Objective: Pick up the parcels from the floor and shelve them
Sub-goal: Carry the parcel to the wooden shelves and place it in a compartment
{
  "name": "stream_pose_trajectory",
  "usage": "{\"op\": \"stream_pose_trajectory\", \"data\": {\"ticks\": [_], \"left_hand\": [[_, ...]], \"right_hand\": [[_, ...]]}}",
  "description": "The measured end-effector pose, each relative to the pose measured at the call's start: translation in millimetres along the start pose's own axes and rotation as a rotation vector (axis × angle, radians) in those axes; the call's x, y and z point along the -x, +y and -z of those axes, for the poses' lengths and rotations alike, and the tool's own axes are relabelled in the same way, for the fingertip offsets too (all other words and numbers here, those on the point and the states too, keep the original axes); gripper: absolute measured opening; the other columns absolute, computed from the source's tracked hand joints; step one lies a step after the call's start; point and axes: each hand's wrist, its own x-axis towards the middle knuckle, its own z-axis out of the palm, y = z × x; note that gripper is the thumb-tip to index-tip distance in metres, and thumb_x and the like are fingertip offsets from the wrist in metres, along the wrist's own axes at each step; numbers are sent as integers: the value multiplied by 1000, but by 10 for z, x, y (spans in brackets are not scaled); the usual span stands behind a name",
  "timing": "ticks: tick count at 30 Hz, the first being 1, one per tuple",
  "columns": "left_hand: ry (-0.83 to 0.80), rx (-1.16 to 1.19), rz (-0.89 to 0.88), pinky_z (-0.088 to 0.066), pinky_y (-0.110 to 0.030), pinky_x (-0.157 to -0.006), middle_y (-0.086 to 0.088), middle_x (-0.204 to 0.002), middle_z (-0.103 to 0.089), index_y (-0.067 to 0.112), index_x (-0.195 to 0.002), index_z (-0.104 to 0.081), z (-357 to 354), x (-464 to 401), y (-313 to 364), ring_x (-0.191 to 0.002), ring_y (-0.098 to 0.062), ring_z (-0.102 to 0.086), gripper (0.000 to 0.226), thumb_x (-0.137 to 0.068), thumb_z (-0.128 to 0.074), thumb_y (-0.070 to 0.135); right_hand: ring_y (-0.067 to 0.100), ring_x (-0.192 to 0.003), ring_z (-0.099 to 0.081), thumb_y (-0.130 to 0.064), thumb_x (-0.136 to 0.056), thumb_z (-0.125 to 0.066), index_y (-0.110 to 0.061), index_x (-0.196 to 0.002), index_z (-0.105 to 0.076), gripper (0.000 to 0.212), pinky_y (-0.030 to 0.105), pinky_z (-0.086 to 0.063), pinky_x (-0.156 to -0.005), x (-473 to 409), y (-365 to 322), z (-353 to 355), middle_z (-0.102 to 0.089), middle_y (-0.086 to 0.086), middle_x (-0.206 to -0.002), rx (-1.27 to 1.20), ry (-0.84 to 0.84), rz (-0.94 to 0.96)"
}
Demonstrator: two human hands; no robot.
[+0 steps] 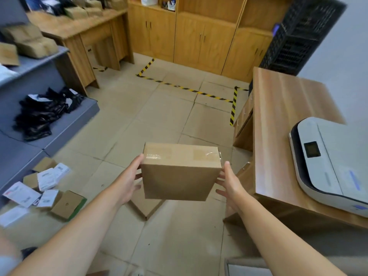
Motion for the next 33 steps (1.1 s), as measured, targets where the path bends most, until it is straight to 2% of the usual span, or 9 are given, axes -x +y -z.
{"op": "stream_pose_trajectory", "data": {"ticks": [2,7,11,14,18,21,26,30,33], "left_hand": [[-15,2,-27,-33,-44,-95,11,-103,-57,35,-96,-59,5,40,147,-104,-16,-51,33,-89,-37,57],[-59,-26,-78,-42,-43,-90,11,-107,-59,34,-100,-62,73,125,482,-103,-18,-54,37,-86,-41,61],[-87,-75,-176,-45,-38,-85,7,-119,-58,37,-116,-55,106,246,751,-111,-16,-53,42,-85,-41,62],[-100,-110,-240,-44,-34,-87,10,-122,-55,37,-127,-47,97,342,890,-116,-14,-50,47,-86,-42,60],[-132,-141,-276,-46,-33,-78,6,-119,-57,35,-122,-50,122,414,982,-111,-18,-53,39,-89,-43,54],[-154,-171,-309,-42,-38,-96,0,-123,-58,39,-111,-54,194,438,1003,-112,-20,-53,39,-76,-54,55],[-177,-165,-360,-24,-39,-110,6,-127,-49,36,-138,-33,204,484,1075,-121,-17,-42,56,-87,-51,22],[-200,-166,-412,-25,-32,-100,5,-130,-46,29,-144,-26,182,559,1108,-119,-16,-41,67,-86,-48,3],[-191,-167,-429,-26,-27,-96,5,-134,-45,27,-144,-25,174,580,1110,-120,-14,-42,73,-82,-46,-6]], "right_hand": [[17,-113,-44,-51,-97,-17,-21,-122,-47,49,46,-29,-108,73,-107,9,-49,-1,-116,-24,14,29],[23,-111,-56,-60,-91,-31,-22,-92,-56,45,46,-44,-96,226,-312,-28,-61,8,-117,-146,83,39],[26,-113,-55,-62,-88,-37,-19,-118,-55,56,50,-47,-93,411,-466,-79,-60,6,-119,-160,98,56],[24,-107,-57,-68,-80,-43,-29,-117,-56,55,49,-51,-87,541,-553,-127,-61,2,-114,-142,130,72],[26,-105,-58,-67,-74,-50,-31,-116,-53,55,53,-50,-88,665,-618,-100,-60,3,-117,-87,129,68],[28,-105,-58,-67,-73,-54,-33,-120,-47,58,57,-46,-92,733,-635,-61,-57,3,-119,-42,88,56],[31,-103,-59,-46,-82,-62,-25,-109,-51,35,56,-45,-95,868,-655,-48,-55,9,-115,8,24,153],[28,-102,-60,-28,-80,-69,-19,-122,-46,48,35,-50,-82,928,-650,-62,-57,11,-117,-94,61,281],[24,-104,-56,-18,-76,-72,-15,-128,-41,60,32,-46,-87,942,-658,-78,-53,12,-123,-162,114,329]]}}
